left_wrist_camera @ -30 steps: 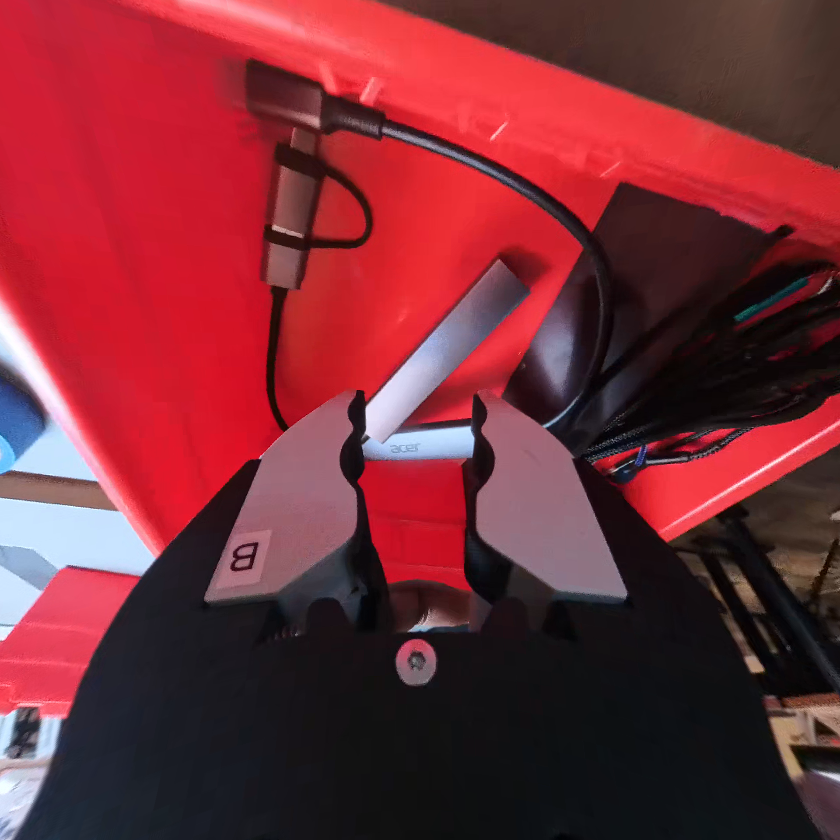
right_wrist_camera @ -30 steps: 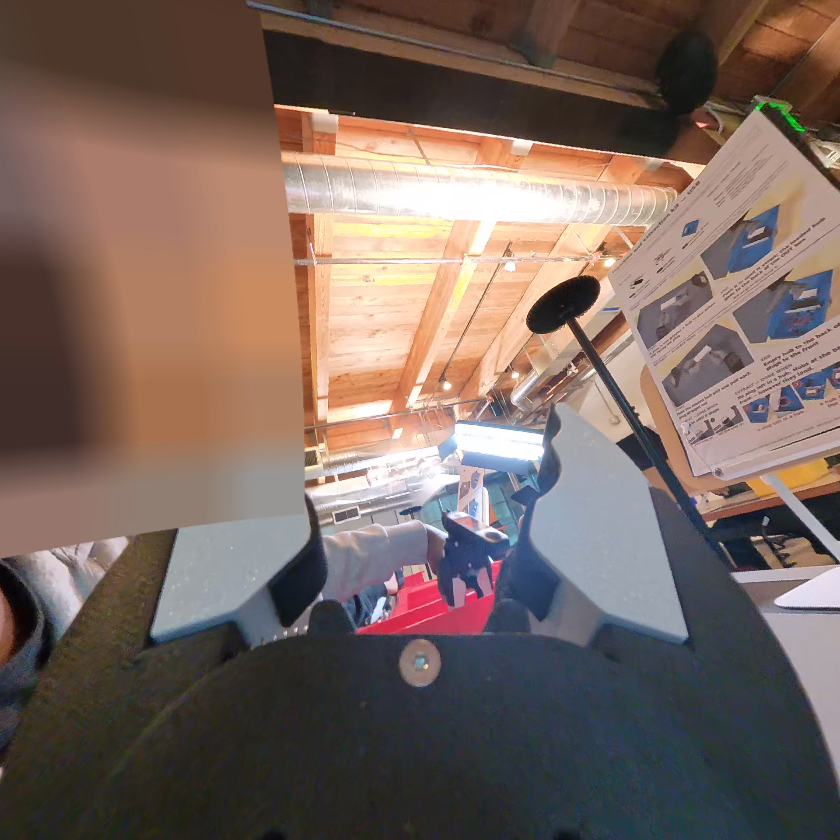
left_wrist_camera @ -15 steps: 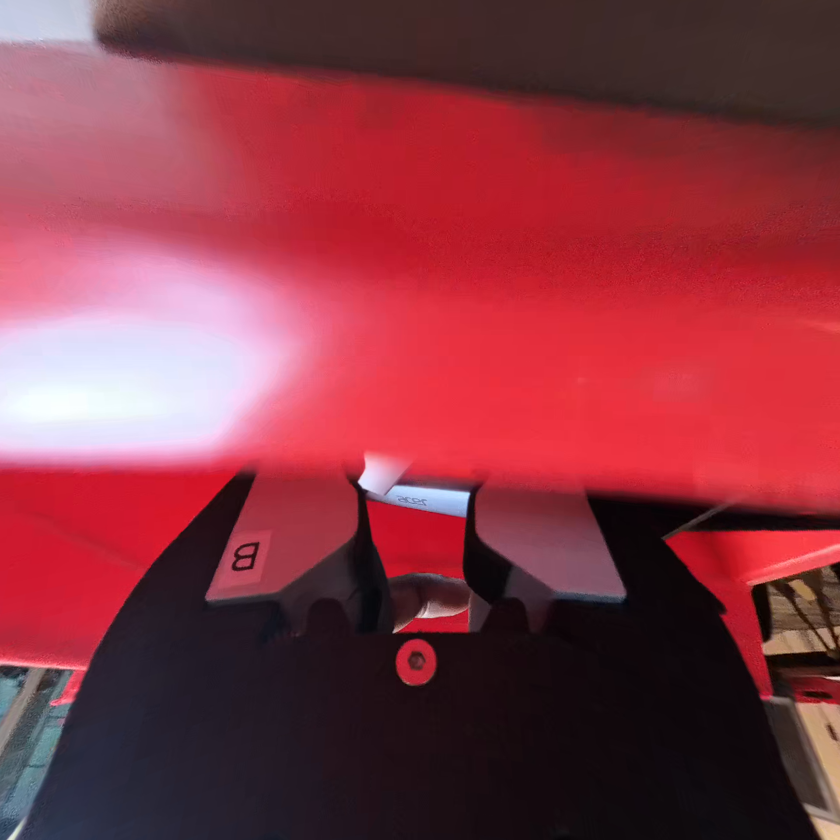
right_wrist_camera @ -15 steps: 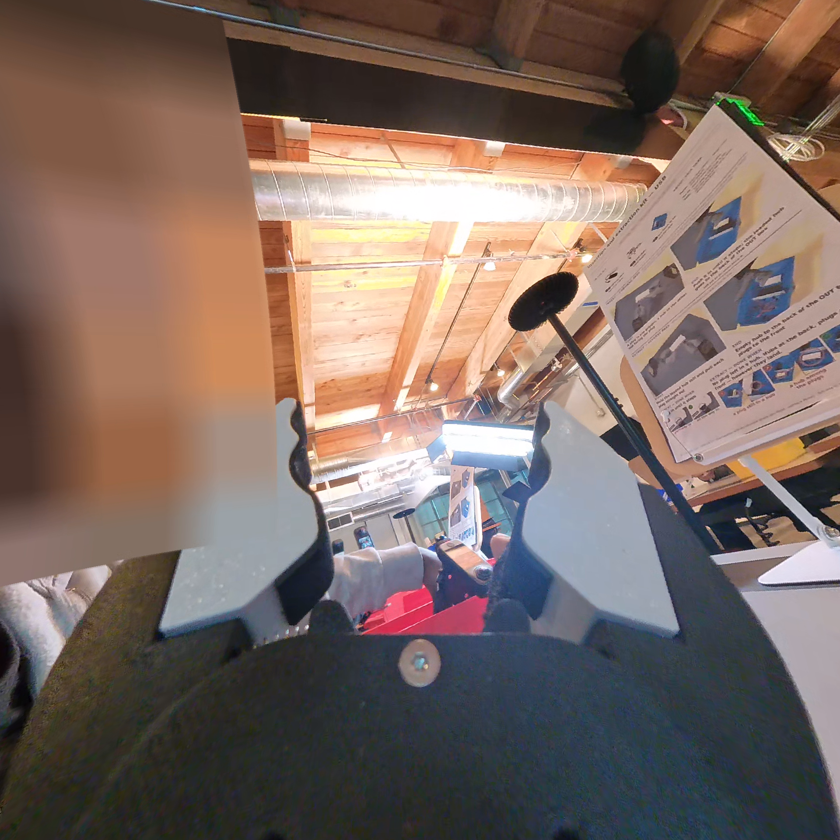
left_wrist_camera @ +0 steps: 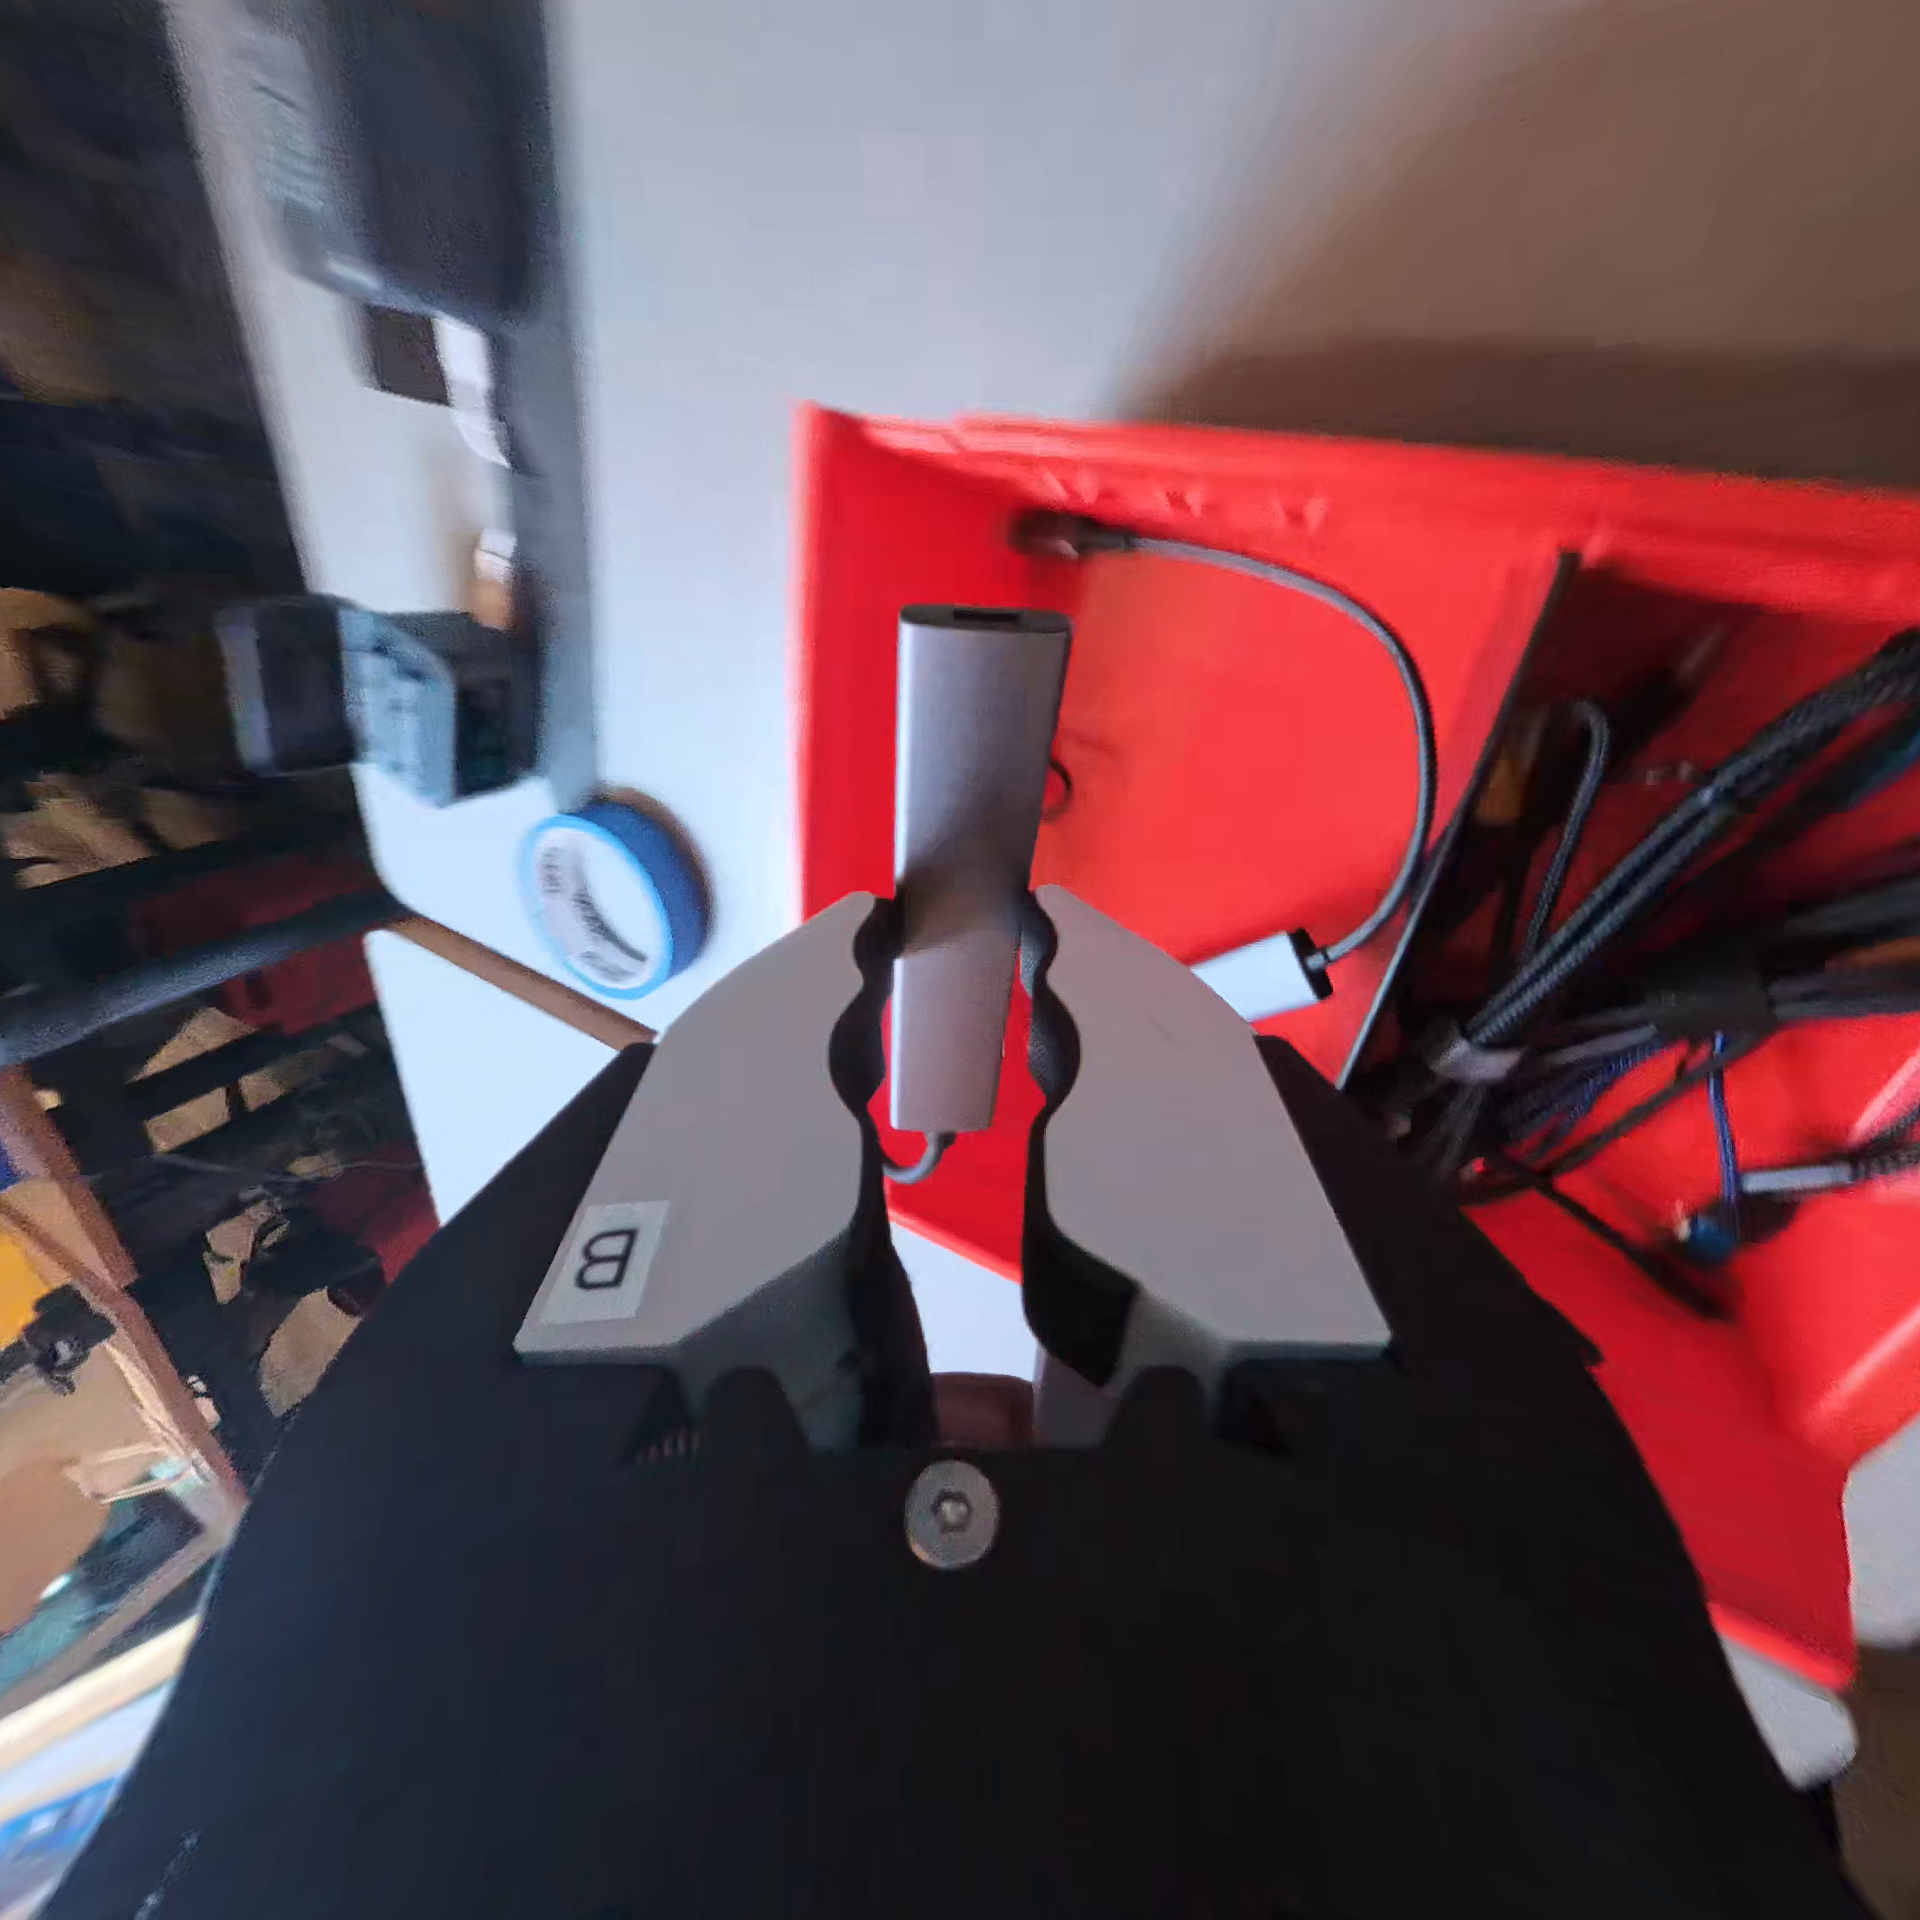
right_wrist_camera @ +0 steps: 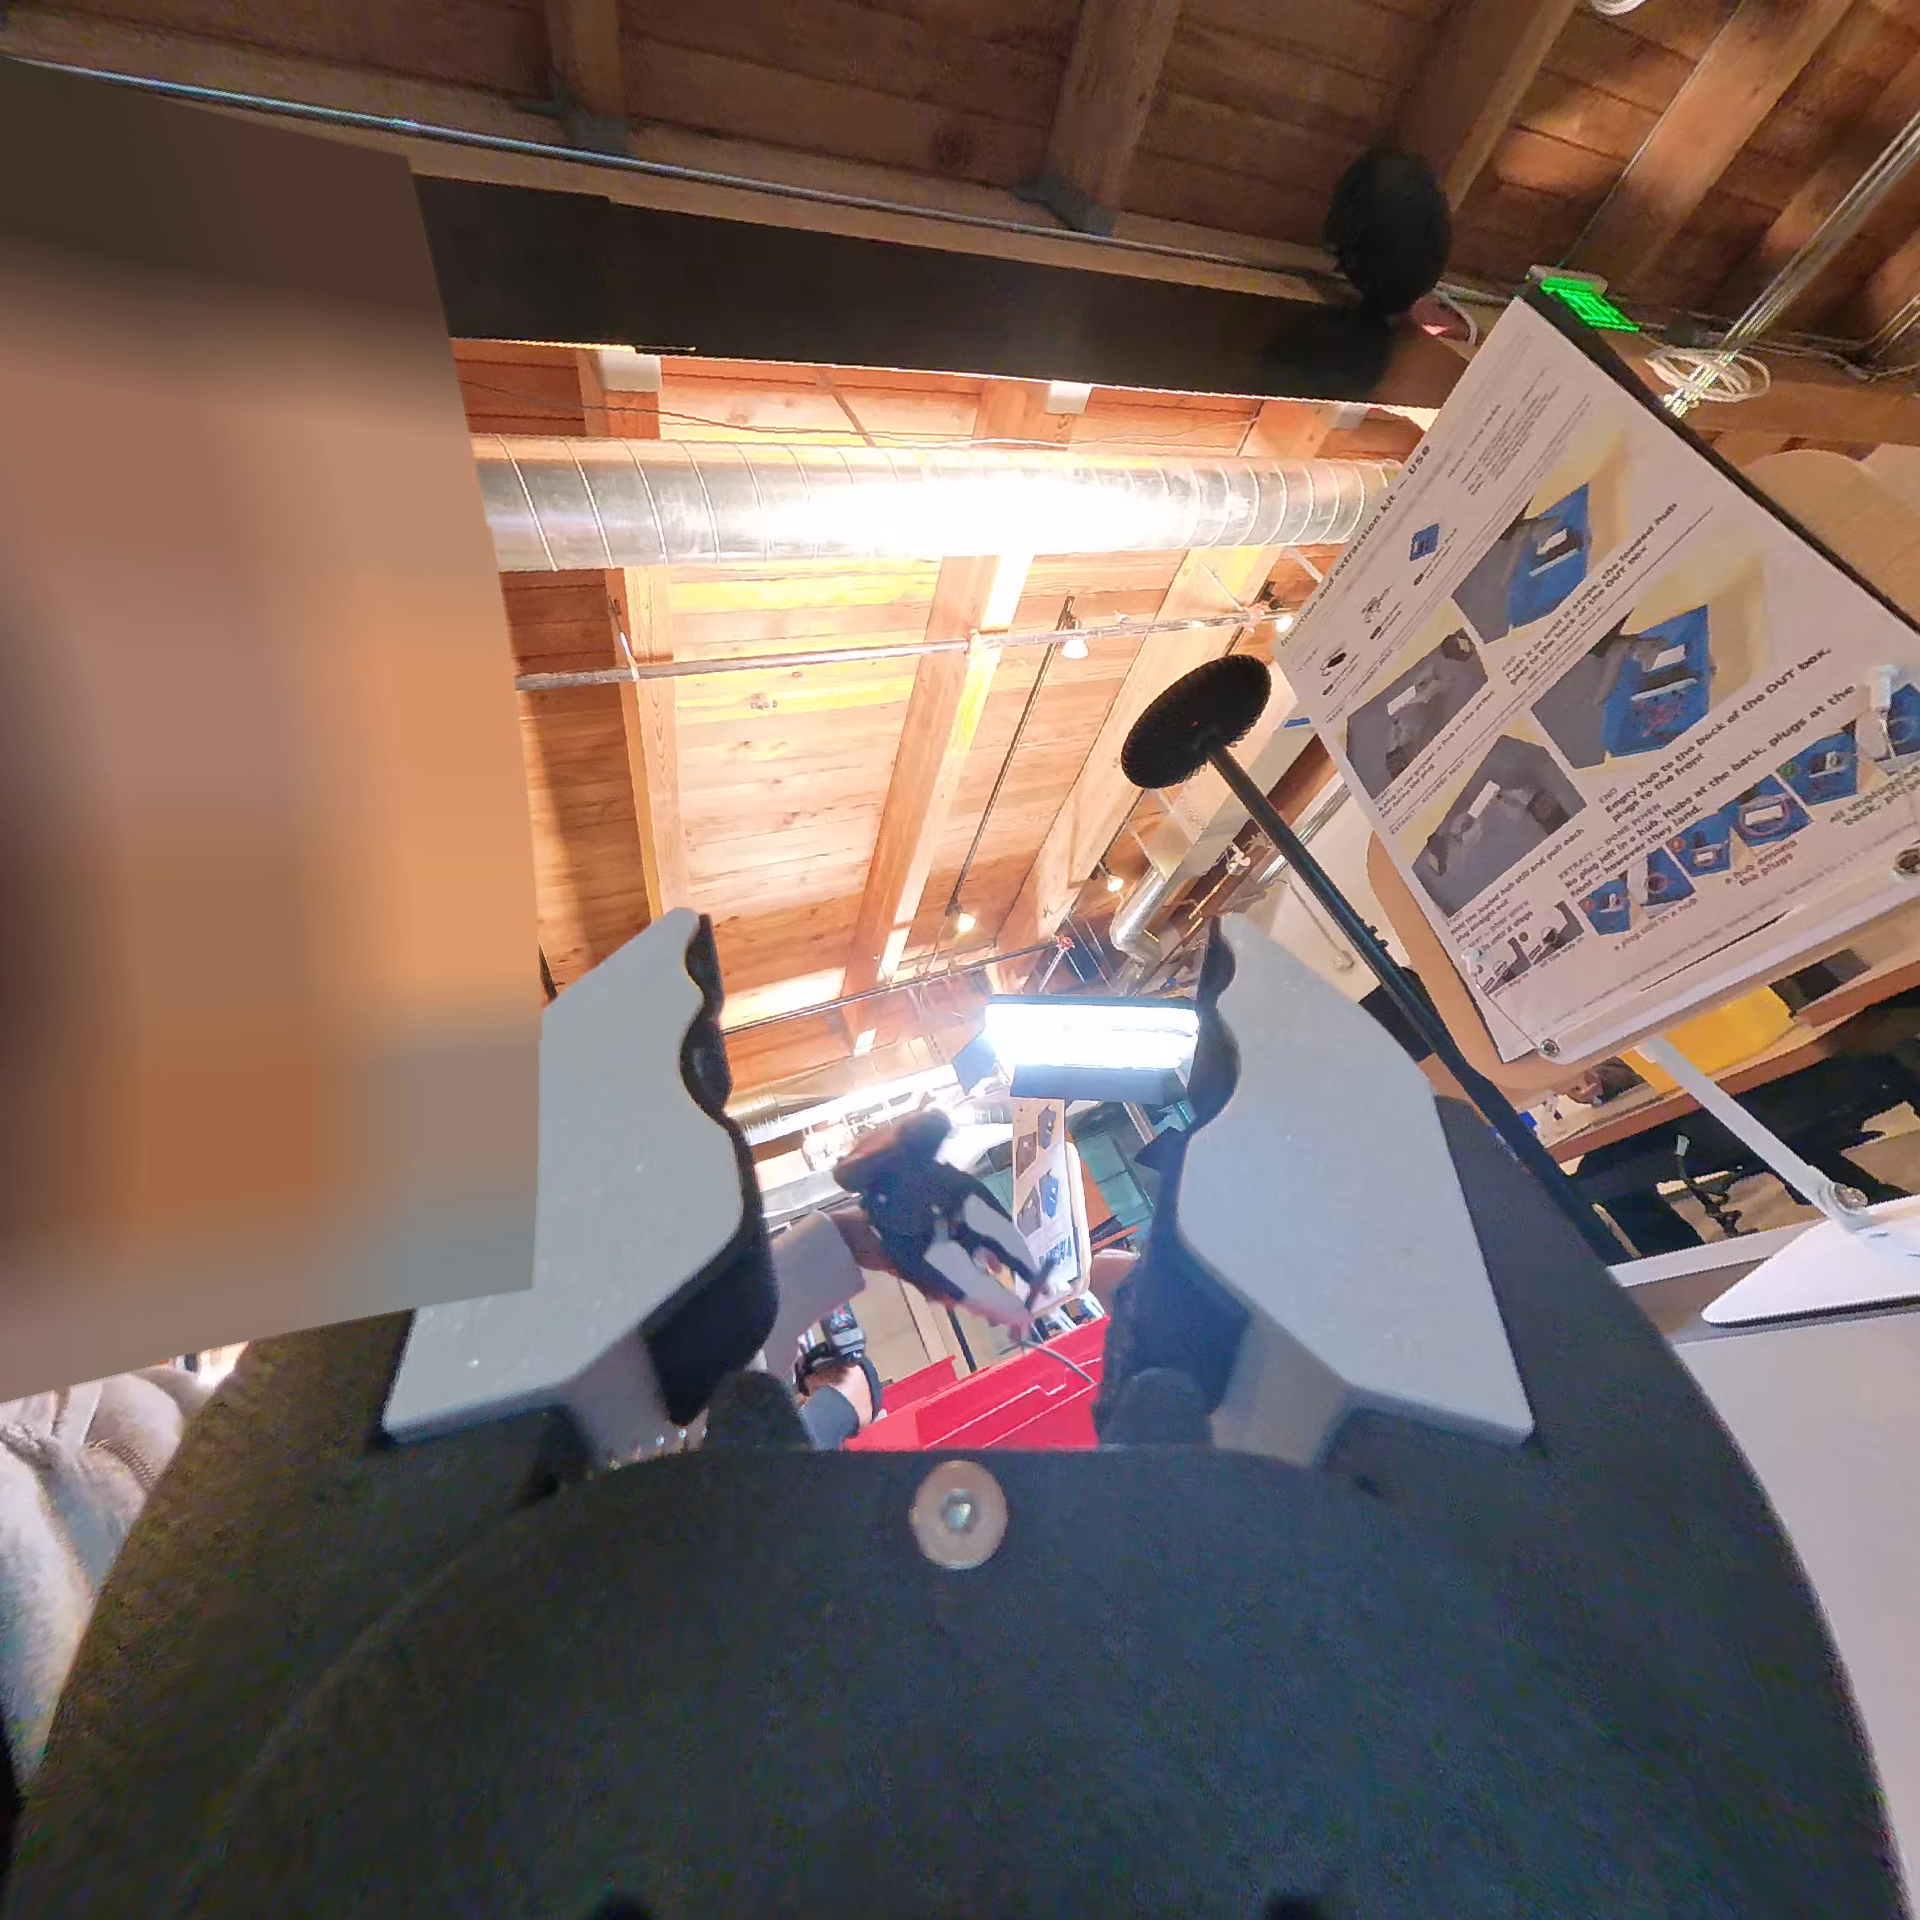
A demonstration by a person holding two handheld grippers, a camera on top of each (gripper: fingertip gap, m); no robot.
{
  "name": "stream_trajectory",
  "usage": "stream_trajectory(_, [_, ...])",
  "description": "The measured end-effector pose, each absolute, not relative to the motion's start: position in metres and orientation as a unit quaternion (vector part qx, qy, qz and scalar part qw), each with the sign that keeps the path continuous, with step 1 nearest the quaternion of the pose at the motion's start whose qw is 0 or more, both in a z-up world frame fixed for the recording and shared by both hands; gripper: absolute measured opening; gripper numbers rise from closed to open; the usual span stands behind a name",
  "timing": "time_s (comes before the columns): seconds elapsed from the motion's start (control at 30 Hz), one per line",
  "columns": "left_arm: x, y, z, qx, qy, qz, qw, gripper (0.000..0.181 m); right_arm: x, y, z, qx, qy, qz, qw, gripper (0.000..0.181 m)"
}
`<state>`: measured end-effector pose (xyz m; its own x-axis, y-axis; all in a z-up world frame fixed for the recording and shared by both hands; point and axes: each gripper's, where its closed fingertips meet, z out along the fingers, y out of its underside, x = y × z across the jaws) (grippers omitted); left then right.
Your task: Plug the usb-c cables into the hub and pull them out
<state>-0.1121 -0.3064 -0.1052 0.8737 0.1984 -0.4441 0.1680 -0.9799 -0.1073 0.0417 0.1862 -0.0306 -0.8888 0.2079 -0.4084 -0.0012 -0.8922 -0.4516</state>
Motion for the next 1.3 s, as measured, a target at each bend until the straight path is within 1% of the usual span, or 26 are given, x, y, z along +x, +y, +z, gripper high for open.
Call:
stream_trajectory(0.1, [-0.115,-0.284,-0.045,-0.916,-0.127,0.334,0.181,0.023,0.043,0.185,-0.031,-0.227,-0.230,0.945,0.056,0.087])
stream_trajectory(0.2, [-0.099,-0.252,0.023,-0.814,-0.151,0.406,0.387,0.023,0.045,0.182,-0.030,-0.221,-0.239,0.943,0.066,0.088])
stream_trajectory(0.3, [-0.065,-0.229,0.080,-0.674,-0.163,0.431,0.578,0.023,0.045,0.176,-0.032,-0.219,-0.260,0.937,0.085,0.088])
stream_trajectory(0.4, [-0.032,-0.215,0.107,-0.549,-0.187,0.379,0.721,0.023,0.046,0.164,-0.035,-0.214,-0.292,0.927,0.103,0.088])
stream_trajectory(0.5, [-0.004,-0.196,0.109,-0.456,-0.196,0.287,0.819,0.022,0.047,0.151,-0.039,-0.204,-0.332,0.911,0.132,0.087])
stream_trajectory(0.63, [0.024,-0.167,0.091,-0.365,-0.202,0.175,0.892,0.022,0.046,0.130,-0.051,-0.187,-0.403,0.874,0.196,0.088])
stream_trajectory(0.77, [0.045,-0.139,0.065,-0.300,-0.207,0.095,0.926,0.022,0.049,0.104,-0.067,-0.158,-0.480,0.831,0.232,0.088])
stream_trajectory(0.87, [0.056,-0.109,0.042,-0.277,-0.195,0.050,0.940,0.022,0.055,0.088,-0.075,-0.139,-0.515,0.816,0.223,0.081])
stream_trajectory(0.97, [0.064,-0.076,0.020,-0.267,-0.172,0.024,0.948,0.023,0.051,0.079,-0.077,-0.156,-0.522,0.807,0.227,0.067])
stream_trajectory(1.0, [0.065,-0.065,0.013,-0.265,-0.168,0.007,0.949,0.022,0.053,0.074,-0.078,-0.153,-0.527,0.805,0.225,0.067])
stream_trajectory(1.07, [0.070,-0.048,0.001,-0.261,-0.153,-0.024,0.953,0.023,0.063,0.058,-0.080,-0.137,-0.546,0.804,0.192,0.062])
stream_trajectory(1.2, [0.078,-0.022,-0.022,-0.267,-0.140,-0.060,0.952,0.023,0.091,0.022,-0.079,-0.120,-0.565,0.814,0.068,0.053])
stream_trajectory(1.23, [0.080,-0.017,-0.026,-0.274,-0.138,-0.064,0.950,0.023,0.096,0.015,-0.077,-0.122,-0.561,0.817,0.051,0.051])
stream_trajectory(1.3, [0.083,-0.010,-0.033,-0.281,-0.136,-0.077,0.947,0.022,0.097,0.005,-0.075,-0.137,-0.554,0.820,0.050,0.047])
